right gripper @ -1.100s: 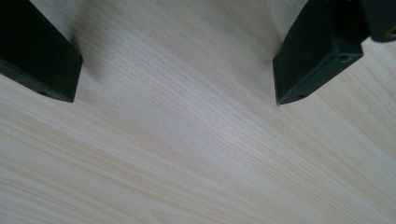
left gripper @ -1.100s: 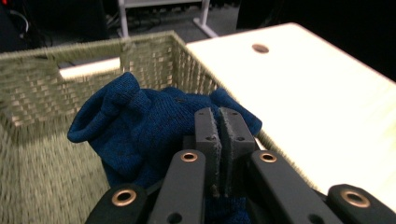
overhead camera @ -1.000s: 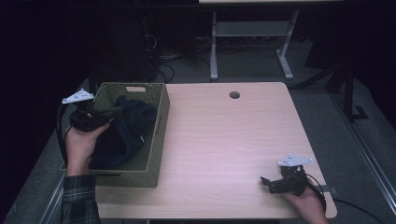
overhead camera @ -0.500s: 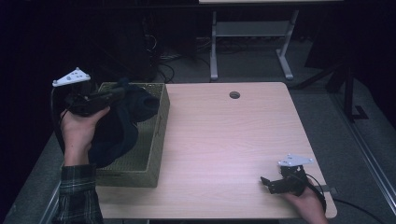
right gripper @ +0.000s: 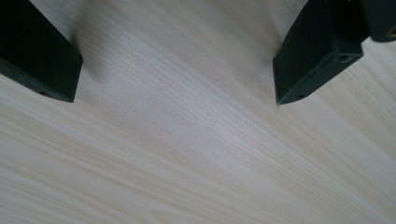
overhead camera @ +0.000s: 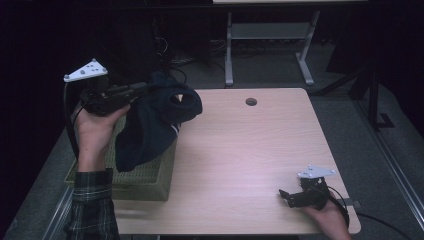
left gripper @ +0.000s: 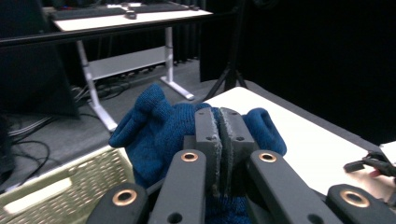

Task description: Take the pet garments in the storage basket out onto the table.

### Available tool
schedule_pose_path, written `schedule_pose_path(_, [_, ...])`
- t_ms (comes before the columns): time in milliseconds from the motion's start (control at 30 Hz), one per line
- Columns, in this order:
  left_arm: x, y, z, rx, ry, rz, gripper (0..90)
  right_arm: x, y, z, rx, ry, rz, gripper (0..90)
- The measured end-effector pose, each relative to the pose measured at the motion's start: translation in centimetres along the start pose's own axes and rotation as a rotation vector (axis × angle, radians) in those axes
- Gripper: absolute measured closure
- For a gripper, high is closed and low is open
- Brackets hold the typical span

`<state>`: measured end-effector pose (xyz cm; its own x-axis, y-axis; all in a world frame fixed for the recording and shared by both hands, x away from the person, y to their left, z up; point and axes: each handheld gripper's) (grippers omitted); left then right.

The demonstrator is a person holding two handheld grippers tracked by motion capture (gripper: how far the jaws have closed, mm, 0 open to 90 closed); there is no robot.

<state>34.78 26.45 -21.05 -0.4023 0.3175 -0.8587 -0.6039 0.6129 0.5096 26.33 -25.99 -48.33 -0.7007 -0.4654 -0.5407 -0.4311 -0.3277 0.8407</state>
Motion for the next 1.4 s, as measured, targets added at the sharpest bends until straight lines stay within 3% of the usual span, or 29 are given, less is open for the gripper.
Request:
schedule_pose_path(233, [-0.6, -1.4, -1.1, 0.038, -0.012, -0.007, 86.6, 0.0, 0.0, 0.0, 0.001, -0.001, 0.0, 1.1])
schedule_pose_path(633, [-2.0, -5.4, -3.9, 0.137, -0.037, -0.014, 86.7, 0.0, 0.0, 0.0, 0.0, -0.002, -0.001, 1.1])
schedule_pose_path(1167, [-2.5, -12.0, -7.9, 0.256, -0.07, 0.013, 86.6, 0.0, 0.0, 0.0, 0.001, -0.001, 0.0, 1.1])
schedule_pose_path(1400, [-2.3, -14.6, -9.1, 0.287, -0.084, 0.021, 86.6, 0.0, 0.0, 0.0, 0.001, -0.002, 0.0, 1.1])
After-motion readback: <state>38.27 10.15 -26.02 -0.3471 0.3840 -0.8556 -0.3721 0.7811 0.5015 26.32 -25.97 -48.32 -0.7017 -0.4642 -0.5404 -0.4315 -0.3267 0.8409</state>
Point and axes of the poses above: each handheld gripper's, and its own axes: y roughly backward along the jaws, x roughly out of its underside, z roughly to its left, and after that the axes turned 12 degrees about z, right-handed
